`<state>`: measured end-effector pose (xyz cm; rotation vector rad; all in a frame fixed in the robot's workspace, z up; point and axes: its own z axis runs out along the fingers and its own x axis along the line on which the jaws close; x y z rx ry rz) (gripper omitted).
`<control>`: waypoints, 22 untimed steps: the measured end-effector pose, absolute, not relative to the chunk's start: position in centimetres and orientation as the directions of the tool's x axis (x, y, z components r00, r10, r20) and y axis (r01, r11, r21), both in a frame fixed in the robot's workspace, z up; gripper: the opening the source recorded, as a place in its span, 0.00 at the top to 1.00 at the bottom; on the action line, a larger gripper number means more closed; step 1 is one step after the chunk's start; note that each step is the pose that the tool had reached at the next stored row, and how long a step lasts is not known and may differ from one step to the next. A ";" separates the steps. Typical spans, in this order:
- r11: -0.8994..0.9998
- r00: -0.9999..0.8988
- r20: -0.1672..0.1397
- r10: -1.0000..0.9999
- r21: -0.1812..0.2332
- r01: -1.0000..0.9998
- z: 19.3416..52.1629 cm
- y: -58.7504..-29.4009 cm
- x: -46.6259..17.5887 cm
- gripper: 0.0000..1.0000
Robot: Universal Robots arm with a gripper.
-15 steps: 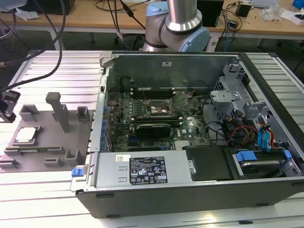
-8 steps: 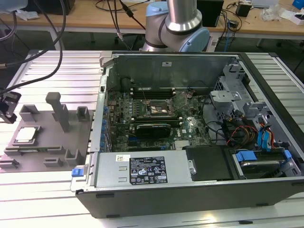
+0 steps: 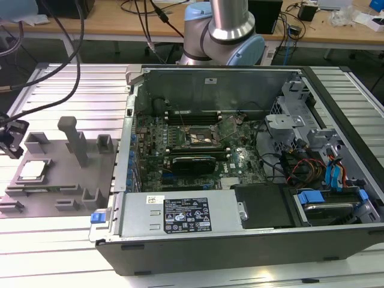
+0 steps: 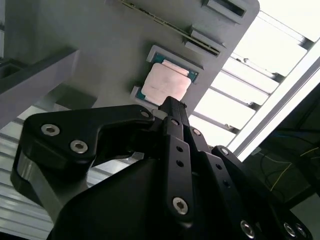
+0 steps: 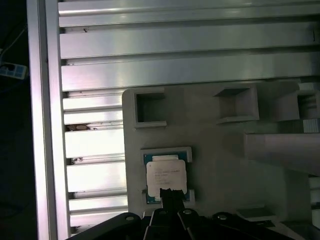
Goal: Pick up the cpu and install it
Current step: 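Pick up the cpu and move it towards the insertion slot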
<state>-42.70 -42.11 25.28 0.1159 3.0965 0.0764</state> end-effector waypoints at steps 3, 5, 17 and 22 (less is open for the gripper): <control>0.996 -0.996 -0.040 0.076 0.051 0.074 24.4 -42.1 -42.5 0.89; 0.996 -0.996 -0.040 0.076 0.051 0.074 23.8 -42.2 -42.2 0.89; 0.996 -0.996 -0.039 0.076 0.051 0.074 22.1 -42.2 -41.7 0.89; 0.996 -0.996 -0.039 0.076 0.051 0.074 22.0 -42.2 -41.7 0.89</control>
